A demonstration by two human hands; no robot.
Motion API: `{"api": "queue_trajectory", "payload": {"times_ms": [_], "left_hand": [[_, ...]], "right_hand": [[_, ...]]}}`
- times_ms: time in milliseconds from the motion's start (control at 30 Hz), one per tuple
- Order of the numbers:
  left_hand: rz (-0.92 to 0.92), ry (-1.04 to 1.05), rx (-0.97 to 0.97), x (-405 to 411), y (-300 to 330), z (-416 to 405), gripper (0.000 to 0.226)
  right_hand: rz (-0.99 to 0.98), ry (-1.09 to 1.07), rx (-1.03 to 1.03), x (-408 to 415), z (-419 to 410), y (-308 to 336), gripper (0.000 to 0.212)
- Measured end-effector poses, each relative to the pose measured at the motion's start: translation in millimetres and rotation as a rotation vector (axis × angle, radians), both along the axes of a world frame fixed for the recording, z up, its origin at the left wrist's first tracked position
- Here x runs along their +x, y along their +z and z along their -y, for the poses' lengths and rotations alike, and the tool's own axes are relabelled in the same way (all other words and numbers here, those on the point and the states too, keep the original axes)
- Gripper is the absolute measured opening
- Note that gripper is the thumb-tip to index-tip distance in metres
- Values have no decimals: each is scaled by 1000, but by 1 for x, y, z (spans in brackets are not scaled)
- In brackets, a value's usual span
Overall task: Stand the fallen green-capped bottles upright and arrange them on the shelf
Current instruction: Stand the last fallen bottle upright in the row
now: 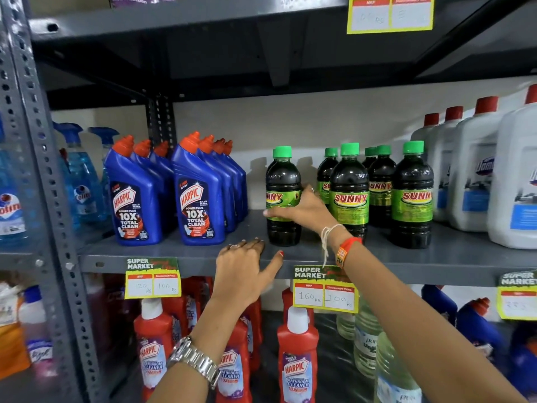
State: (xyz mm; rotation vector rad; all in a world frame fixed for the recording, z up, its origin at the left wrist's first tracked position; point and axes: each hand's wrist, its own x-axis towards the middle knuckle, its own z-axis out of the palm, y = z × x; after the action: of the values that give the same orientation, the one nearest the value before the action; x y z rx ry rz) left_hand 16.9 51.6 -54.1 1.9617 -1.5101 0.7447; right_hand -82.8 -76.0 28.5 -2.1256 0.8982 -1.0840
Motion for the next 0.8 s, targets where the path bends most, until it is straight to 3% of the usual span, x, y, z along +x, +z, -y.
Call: {"api": "queue_trajectory", "payload": {"times_ms": [100,167,333,467,533,667,733,800], "left_hand": [[-1,4,-14,-1,1,0,67],[8,6,-12,0,0,0,67],[20,-4,-34,2,-2,2,67],[24,-4,-52,3,-2,3,68],[25,-2,-54,3,-2,2,68],[-28,-8,-5,2,2,0,71],[-143,-13,22,4,7,0,68],[-399,-119,-17,4,18,4,62]], "right_hand": [[-31,-174,-173,6,-3,-9,108],[10,-168,-165,7,1,-11,100],[99,101,116,6,11,-7,74],[-35,140,-38,-7,1,-3,57],[-35,88,-187,-18,-11,-2,52],[193,-48,-292,-47,-37,-7,70],[282,-229,-385,-65,-46,-11,62],[267,-469,-501,-82,-48,-13,56]]}}
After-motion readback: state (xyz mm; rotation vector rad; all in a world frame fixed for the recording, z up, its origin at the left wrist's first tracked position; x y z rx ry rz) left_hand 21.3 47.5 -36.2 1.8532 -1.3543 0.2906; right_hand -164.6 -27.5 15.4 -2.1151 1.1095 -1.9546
